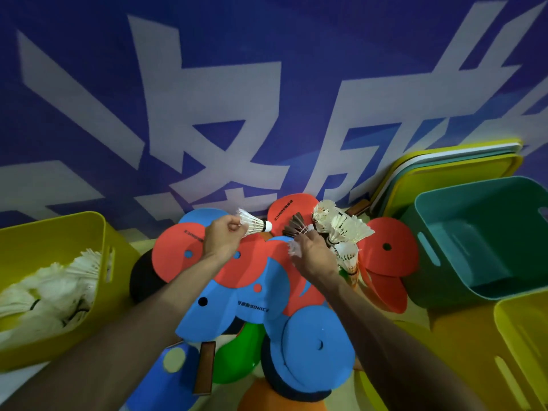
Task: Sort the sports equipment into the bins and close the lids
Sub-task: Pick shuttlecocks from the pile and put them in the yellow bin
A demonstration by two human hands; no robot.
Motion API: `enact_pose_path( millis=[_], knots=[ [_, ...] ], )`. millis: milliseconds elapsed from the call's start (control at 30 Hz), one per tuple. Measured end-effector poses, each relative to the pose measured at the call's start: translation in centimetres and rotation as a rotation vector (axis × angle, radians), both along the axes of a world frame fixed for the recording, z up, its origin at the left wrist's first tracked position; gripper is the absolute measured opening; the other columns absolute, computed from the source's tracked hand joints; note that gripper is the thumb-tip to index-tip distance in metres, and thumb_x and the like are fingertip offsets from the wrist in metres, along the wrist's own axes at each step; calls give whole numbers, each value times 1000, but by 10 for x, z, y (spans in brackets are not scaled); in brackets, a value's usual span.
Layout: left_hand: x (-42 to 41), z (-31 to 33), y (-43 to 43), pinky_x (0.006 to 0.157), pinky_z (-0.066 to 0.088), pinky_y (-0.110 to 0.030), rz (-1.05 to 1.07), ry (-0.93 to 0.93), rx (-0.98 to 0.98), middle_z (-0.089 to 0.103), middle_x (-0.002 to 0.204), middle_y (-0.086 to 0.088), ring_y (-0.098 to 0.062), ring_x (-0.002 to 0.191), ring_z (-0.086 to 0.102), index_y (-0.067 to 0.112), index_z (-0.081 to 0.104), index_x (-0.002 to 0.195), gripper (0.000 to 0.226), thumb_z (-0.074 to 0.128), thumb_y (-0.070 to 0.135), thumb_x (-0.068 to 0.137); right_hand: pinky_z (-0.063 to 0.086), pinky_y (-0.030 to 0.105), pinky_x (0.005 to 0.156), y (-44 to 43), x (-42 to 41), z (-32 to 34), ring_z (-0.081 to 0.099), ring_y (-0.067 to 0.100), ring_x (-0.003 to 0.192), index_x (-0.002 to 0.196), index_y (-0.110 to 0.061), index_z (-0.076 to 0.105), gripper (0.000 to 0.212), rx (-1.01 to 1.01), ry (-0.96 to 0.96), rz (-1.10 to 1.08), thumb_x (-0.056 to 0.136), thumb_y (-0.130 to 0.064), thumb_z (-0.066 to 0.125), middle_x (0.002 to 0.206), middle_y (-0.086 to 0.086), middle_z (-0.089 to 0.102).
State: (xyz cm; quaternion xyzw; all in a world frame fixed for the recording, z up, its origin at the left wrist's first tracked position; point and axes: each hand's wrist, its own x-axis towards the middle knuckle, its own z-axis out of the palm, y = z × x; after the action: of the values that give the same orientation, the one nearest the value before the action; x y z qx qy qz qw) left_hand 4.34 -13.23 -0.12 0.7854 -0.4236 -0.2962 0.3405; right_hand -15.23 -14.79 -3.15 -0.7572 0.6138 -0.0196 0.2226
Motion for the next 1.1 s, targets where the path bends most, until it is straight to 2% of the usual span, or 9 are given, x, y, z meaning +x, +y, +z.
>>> enact_pose_path(
  millis=[133, 300, 367, 467, 533, 667, 767, 900, 1100],
  knots=[
    [11, 18, 8, 79, 47, -28, 36, 18, -68, 66, 90, -5, -18, 84, 60, 6, 68, 99, 19, 68, 18, 84, 49, 35, 92, -1, 7, 10, 55, 25, 113, 123, -15, 55, 35, -66, 72, -15, 93, -6, 40, 127, 7, 53],
    [20, 45, 25, 79, 49, -31, 63, 53, -169, 68, 88, -5, -19, 82, 63, 9, 70, 94, 14, 69, 17, 83, 52, 36, 81, 6, 8, 33, 64, 30, 98, 113, -16, 65, 36, -116, 52, -32, 88, -2, 43, 109, 10, 67],
    [24, 58, 36, 73, 49, -28, 69, 66, -201, 67, 86, -5, -17, 79, 61, 7, 69, 95, 15, 68, 16, 83, 54, 35, 76, 9, 13, 46, 66, 30, 89, 108, -16, 68, 34, -119, -47, -59, 85, -4, 46, 100, 12, 71],
    [37, 74, 57, 63, 44, -20, 89, 28, -234, 67, 83, -3, -16, 77, 60, 9, 70, 92, 11, 67, 16, 83, 54, 30, 78, 13, 28, 64, 68, 26, 89, 105, -14, 72, 33, -100, -269, -104, 83, -5, 49, 98, 7, 74],
    [54, 80, 72, 69, 44, -23, 112, 7, -245, 68, 82, -2, -17, 78, 62, 12, 71, 90, 10, 68, 17, 82, 52, 27, 73, 17, 42, 74, 67, 22, 82, 101, -11, 73, 29, -76, -387, -106, 83, -3, 52, 92, 6, 73],
    [97, 89, 110, 77, 49, -31, 169, 12, -257, 70, 82, -4, -21, 81, 66, 12, 70, 87, 6, 69, 14, 81, 50, 15, 53, 35, 77, 84, 60, 14, 65, 96, -4, 71, 21, 78, -658, -152, 83, 4, 57, 77, 6, 66],
    [131, 92, 143, 76, 47, -30, 252, -19, -258, 69, 84, -4, -20, 82, 64, 11, 70, 89, 8, 68, 14, 83, 54, 20, 51, 50, 113, 86, 64, 17, 62, 96, 6, 67, 18, 262, -861, -225, 85, 9, 53, 76, 13, 66],
    [162, 92, 176, 75, 43, -26, 374, -50, -243, 66, 90, -3, -17, 84, 59, 12, 69, 95, 13, 67, 16, 83, 54, 21, 51, 72, 168, 92, 65, 20, 67, 96, 1, 66, 20, 379, -989, -220, 85, 9, 52, 83, 15, 66],
    [198, 85, 208, 79, 48, -31, 501, -1, -276, 67, 93, -5, -20, 89, 61, 10, 69, 97, 15, 67, 18, 85, 58, 24, 60, 100, 232, 103, 65, 20, 72, 88, -4, 63, 18, 489, -1055, -133, 87, 9, 51, 86, 14, 66]
  ],
)
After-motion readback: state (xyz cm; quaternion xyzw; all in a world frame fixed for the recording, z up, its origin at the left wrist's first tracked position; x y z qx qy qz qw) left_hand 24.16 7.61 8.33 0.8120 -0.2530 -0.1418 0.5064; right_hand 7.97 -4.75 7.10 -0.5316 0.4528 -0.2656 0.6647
